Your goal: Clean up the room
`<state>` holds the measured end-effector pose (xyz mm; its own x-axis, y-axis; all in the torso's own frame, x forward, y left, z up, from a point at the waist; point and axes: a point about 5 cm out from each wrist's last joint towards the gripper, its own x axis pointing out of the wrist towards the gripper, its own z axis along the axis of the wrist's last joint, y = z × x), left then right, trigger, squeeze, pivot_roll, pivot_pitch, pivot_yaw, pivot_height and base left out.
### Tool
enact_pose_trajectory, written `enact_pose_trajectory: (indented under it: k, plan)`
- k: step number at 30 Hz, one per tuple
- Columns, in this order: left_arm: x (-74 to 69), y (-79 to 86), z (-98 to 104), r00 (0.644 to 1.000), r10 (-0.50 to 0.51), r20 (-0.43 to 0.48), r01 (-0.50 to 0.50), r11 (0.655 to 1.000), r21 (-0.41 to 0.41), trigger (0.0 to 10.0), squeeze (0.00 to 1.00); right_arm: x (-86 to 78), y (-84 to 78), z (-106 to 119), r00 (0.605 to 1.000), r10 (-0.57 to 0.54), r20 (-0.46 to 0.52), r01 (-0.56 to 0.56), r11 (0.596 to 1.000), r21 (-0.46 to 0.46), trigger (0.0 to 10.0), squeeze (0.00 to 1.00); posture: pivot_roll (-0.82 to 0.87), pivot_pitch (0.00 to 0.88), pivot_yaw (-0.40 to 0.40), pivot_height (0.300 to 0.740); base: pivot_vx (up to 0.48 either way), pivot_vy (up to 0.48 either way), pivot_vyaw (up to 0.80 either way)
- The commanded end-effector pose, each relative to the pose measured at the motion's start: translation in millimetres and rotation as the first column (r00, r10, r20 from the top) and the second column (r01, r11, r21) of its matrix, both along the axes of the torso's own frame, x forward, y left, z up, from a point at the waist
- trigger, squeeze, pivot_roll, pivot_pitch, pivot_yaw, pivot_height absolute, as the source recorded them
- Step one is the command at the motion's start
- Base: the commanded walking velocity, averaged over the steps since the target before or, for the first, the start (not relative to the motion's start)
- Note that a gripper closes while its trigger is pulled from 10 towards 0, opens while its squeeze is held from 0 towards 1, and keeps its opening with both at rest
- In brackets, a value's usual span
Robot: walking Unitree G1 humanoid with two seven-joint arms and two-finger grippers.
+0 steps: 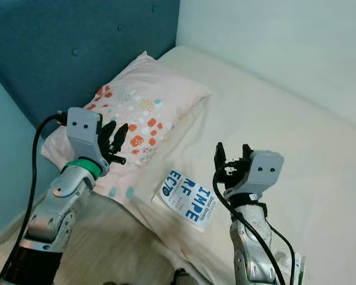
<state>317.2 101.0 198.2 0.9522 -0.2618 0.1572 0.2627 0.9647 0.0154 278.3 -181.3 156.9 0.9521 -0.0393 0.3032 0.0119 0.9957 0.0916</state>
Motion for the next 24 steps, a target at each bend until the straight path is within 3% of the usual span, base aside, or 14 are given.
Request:
enact_pose_trajectory:
  k: [1,13,24]
  plan:
    - [-0.5,-2.1,-3.9,1.000,-0.001,-0.011,0.001,1.000,0.010,10.0,0.00,-1.7,-3.6,-5.5,1.000,-0.020,-0.019,0.019,1.000,-0.012,10.0,0.00,-0.05,0.096,0.015,0.740,0.000,0.000,0.00]
    - [-3.3,-4.1,-7.3,1.000,0.004,-0.022,-0.004,1.000,0.018,10.0,0.00,0.1,-1.9,-9.2,1.000,-0.013,-0.026,0.012,1.000,-0.016,10.0,0.00,-0.04,0.104,0.012,0.740,0.000,0.000,0.00]
    - [-2.2,-2.3,-6.8,1.000,0.008,-0.020,-0.007,0.999,0.031,10.0,0.00,2.8,-0.1,-9.0,1.000,-0.010,-0.020,0.010,1.000,-0.010,10.0,0.00,-0.04,0.096,0.020,0.740,-0.303,0.000,0.00]
